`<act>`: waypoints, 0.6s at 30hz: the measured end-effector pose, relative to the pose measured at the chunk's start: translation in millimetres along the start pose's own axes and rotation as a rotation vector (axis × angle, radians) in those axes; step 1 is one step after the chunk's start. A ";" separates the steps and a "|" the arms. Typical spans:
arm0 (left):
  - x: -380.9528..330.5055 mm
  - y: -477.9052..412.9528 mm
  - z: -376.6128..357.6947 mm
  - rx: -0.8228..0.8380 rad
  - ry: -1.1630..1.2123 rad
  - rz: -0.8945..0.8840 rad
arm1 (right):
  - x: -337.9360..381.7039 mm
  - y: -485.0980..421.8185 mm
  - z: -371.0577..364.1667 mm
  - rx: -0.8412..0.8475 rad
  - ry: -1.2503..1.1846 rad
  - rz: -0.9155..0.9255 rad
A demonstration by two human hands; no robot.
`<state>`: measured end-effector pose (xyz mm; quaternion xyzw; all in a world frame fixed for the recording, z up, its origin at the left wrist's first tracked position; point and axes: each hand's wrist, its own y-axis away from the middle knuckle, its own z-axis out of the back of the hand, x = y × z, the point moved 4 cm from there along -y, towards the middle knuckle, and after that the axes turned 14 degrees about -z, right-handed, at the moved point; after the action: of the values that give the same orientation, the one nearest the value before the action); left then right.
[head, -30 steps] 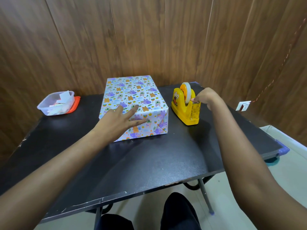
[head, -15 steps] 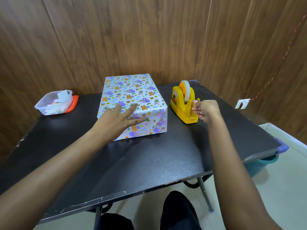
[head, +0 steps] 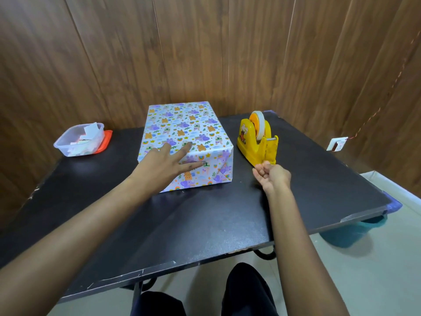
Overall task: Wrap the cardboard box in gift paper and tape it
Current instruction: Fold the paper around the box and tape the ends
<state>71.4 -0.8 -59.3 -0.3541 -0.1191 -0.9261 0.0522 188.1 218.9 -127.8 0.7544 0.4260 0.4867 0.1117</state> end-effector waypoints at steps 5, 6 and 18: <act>1.7 2.6 -1.2 -0.006 -0.004 0.016 | -31.0 26.5 -26.5 0.252 0.714 0.323; 1.0 0.8 -2.9 -0.005 -0.018 0.003 | -36.3 28.3 -33.4 0.247 0.849 0.369; 0.1 0.2 3.0 0.020 -0.009 -0.004 | -54.7 24.4 -46.5 0.037 1.011 0.600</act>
<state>73.3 -0.3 -57.0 -0.3574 -0.1293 -0.9234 0.0532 153.7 151.4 -125.2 0.5182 0.2026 0.7888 -0.2611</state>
